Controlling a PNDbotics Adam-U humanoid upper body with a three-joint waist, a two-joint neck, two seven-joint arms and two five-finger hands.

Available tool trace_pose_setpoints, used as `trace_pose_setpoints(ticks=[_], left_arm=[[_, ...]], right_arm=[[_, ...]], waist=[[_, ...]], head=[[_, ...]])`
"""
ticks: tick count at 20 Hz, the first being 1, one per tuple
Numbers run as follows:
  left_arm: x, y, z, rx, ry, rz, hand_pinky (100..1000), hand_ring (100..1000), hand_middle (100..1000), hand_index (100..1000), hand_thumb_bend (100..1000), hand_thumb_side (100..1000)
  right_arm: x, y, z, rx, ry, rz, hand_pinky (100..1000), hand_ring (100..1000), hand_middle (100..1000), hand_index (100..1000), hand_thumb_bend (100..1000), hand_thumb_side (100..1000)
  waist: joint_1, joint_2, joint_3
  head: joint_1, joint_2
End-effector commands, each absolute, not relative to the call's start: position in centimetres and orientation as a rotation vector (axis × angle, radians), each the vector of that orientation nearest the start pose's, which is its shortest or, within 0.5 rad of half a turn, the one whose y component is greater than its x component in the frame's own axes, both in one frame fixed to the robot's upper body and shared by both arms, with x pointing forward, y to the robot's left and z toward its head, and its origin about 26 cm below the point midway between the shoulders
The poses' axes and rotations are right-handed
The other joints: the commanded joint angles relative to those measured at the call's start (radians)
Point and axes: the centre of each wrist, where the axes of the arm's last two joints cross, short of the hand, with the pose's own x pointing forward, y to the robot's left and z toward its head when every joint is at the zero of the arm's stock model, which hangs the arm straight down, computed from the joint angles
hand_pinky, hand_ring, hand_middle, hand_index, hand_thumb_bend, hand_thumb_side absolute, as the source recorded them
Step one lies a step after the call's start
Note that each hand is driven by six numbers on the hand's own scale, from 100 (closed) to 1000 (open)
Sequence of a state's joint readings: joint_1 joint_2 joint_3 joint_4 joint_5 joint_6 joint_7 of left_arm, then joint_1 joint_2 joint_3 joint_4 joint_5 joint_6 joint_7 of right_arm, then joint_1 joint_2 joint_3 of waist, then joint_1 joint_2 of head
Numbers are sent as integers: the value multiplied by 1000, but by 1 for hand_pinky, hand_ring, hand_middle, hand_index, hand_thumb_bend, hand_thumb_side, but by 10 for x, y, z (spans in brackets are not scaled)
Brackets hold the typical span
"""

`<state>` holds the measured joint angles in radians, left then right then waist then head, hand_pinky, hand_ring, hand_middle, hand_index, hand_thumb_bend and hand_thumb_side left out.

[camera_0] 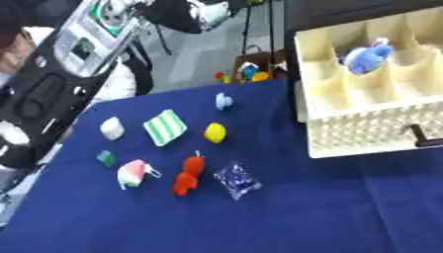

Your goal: Pick up objects from table and place into drawer.

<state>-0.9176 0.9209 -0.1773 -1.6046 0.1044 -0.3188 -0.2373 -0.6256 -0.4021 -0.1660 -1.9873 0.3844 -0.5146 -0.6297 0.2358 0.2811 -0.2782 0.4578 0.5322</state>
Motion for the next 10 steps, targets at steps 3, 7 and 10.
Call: trace_pose_setpoints(ticks=[3,7,10], left_arm=[[355,304,392,-577,3044,1548,426,517,334,599,100,365],[357,297,390,-540,3036,1572,430,521,341,600,100,370],[360,290,388,-516,3038,1573,442,532,356,611,100,386]], right_arm=[[305,-276,324,627,2824,215,664,712,669,753,100,743],[305,-275,324,623,2825,231,666,713,668,753,100,744],[305,-273,324,611,2832,248,667,714,668,752,100,747]], waist=[[-10,-6,-11],[-10,7,-18],[-10,15,-22]], head=[[22,-22],[33,-34],[46,-42]])
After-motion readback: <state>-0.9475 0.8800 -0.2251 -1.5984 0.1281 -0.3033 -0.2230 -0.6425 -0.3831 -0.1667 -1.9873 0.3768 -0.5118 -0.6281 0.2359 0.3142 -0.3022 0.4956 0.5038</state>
